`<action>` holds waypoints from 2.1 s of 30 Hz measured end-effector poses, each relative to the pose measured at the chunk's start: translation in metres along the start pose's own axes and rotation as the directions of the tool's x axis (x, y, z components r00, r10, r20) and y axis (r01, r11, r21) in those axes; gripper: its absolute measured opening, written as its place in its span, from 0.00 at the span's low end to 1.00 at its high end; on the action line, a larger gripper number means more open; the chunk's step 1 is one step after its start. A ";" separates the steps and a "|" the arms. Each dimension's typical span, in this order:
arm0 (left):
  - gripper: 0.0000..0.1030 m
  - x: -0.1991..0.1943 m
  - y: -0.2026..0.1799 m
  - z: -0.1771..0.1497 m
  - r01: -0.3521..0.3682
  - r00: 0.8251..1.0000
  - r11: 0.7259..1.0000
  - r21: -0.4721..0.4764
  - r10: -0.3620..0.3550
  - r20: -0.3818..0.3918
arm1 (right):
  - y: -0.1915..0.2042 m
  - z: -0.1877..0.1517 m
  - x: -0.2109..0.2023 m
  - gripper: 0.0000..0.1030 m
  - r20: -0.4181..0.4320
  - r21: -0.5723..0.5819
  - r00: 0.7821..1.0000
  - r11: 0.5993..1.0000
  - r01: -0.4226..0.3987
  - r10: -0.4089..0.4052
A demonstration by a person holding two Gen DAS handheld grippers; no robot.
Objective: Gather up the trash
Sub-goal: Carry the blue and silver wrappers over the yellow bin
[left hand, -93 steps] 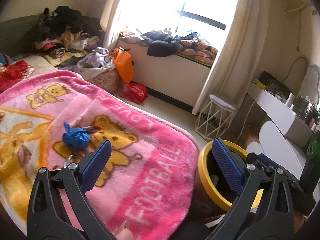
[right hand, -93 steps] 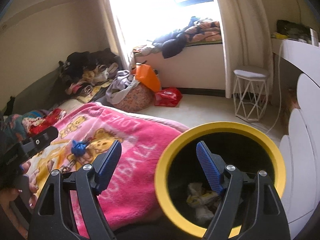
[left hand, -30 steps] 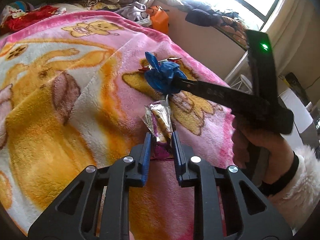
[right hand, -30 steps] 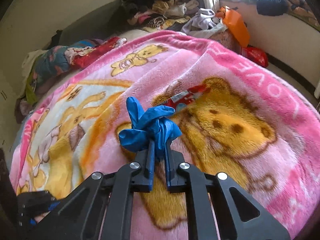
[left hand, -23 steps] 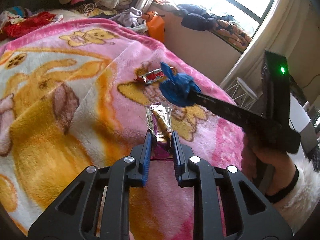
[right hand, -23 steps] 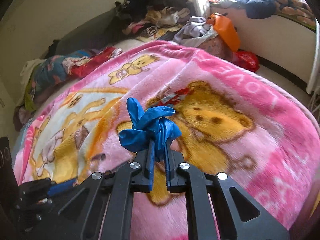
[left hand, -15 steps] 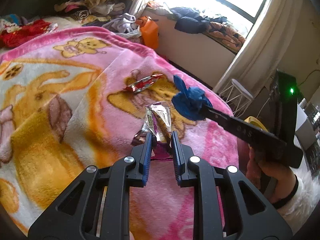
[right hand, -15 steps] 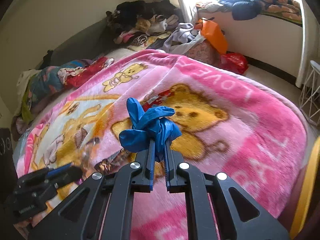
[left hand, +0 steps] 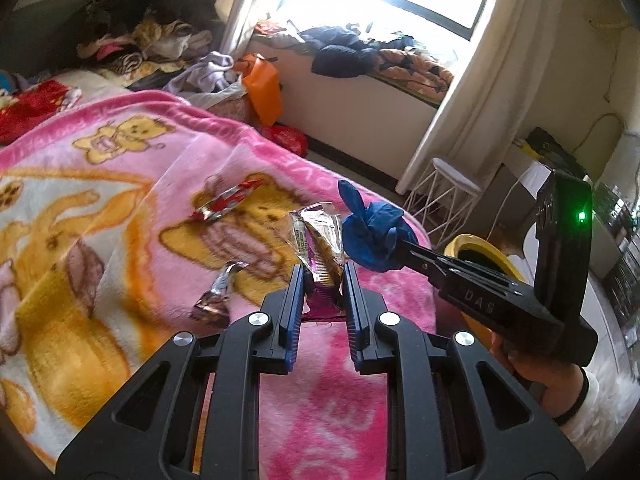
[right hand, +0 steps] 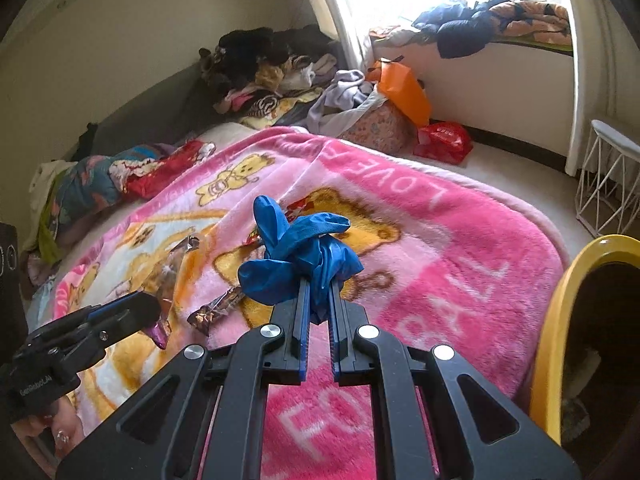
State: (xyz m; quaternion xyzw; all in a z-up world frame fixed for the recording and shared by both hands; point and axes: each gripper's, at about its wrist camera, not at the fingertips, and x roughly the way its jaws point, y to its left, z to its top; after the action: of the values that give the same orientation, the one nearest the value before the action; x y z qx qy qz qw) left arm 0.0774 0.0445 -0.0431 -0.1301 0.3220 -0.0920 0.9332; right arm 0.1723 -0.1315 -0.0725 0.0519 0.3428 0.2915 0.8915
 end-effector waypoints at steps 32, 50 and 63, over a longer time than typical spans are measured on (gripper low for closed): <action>0.14 0.010 -0.077 0.002 0.081 0.997 0.989 0.126 -0.083 0.006 | -0.058 -0.018 -0.078 0.08 0.111 0.115 0.990 0.990 0.076 -0.089; 0.14 0.020 -0.131 0.001 0.144 0.989 0.970 0.197 -0.146 -0.005 | -0.111 -0.038 -0.124 0.08 0.160 0.212 0.971 0.967 0.141 -0.177; 0.14 0.032 -0.165 -0.001 0.183 0.983 0.953 0.243 -0.182 -0.026 | -0.140 -0.051 -0.150 0.08 0.179 0.277 0.951 0.940 0.199 -0.253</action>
State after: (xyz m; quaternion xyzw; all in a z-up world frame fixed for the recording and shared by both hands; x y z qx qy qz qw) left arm 0.0870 -0.1199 -0.0121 -0.0431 0.2964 -0.2168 0.9291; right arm 0.1181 -0.3351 -0.0654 0.1570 0.2842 0.1329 0.9364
